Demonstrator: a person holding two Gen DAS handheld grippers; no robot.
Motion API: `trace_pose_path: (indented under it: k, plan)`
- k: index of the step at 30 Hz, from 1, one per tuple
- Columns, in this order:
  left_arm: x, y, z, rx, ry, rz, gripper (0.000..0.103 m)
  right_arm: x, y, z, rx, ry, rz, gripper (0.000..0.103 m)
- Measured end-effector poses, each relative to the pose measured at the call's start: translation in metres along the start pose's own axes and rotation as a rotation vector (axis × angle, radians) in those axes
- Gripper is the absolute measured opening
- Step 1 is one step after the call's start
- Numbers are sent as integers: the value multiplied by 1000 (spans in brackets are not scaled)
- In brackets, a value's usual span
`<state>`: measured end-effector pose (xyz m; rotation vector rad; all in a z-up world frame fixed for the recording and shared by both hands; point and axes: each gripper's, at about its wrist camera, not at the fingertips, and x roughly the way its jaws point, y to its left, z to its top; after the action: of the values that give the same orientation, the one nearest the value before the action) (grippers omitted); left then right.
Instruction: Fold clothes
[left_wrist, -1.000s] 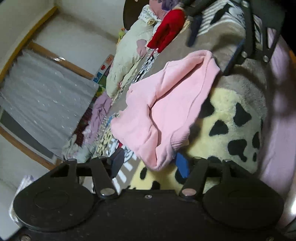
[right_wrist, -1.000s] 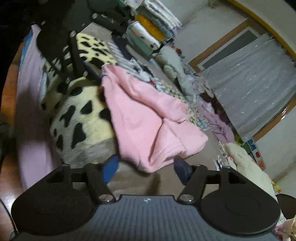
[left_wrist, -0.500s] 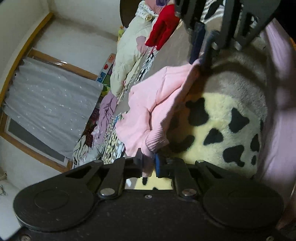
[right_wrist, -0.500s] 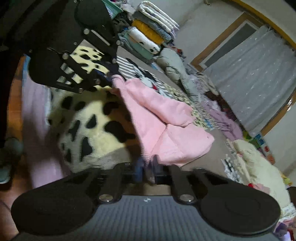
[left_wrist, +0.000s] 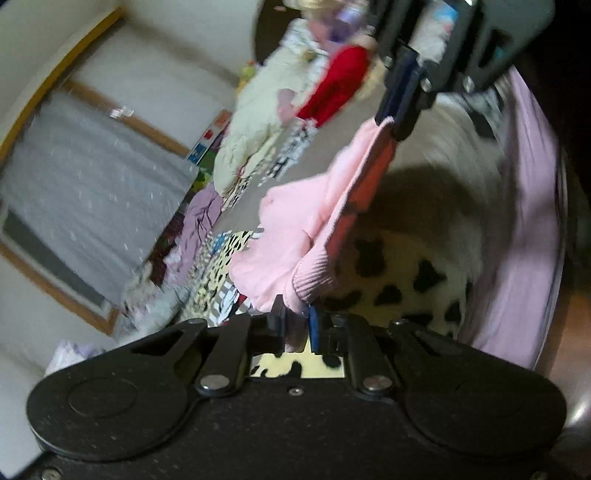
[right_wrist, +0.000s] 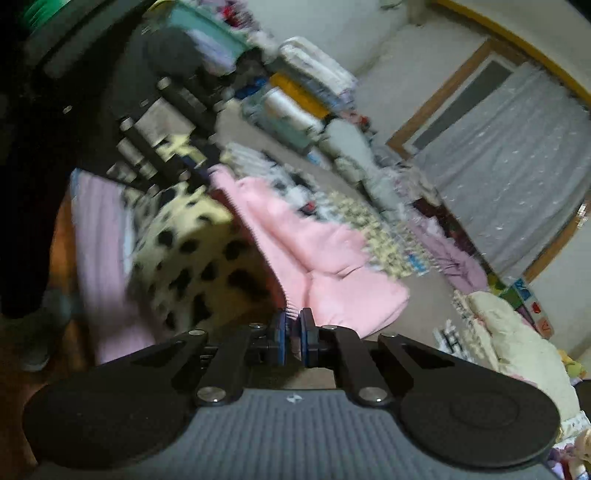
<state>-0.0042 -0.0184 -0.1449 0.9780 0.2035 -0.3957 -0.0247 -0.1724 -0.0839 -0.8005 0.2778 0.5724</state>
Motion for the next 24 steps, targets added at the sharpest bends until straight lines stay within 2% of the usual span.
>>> trace_pose_path:
  k: [6,14,18,24]
  plan:
    - [31,53,15,-189,-31,-20,10,28,-61,22,29,-53,-72,9]
    - [113,128,33,-414,-19,-81,10,98,-131,29,110,-75,-127,9]
    - [147,153,37,-493,-13,-110,10,135,-158,24,178,-79,-146,9]
    - [195,173,31,-560,12,-148,10,186,-183,15,239,-77,-146,9]
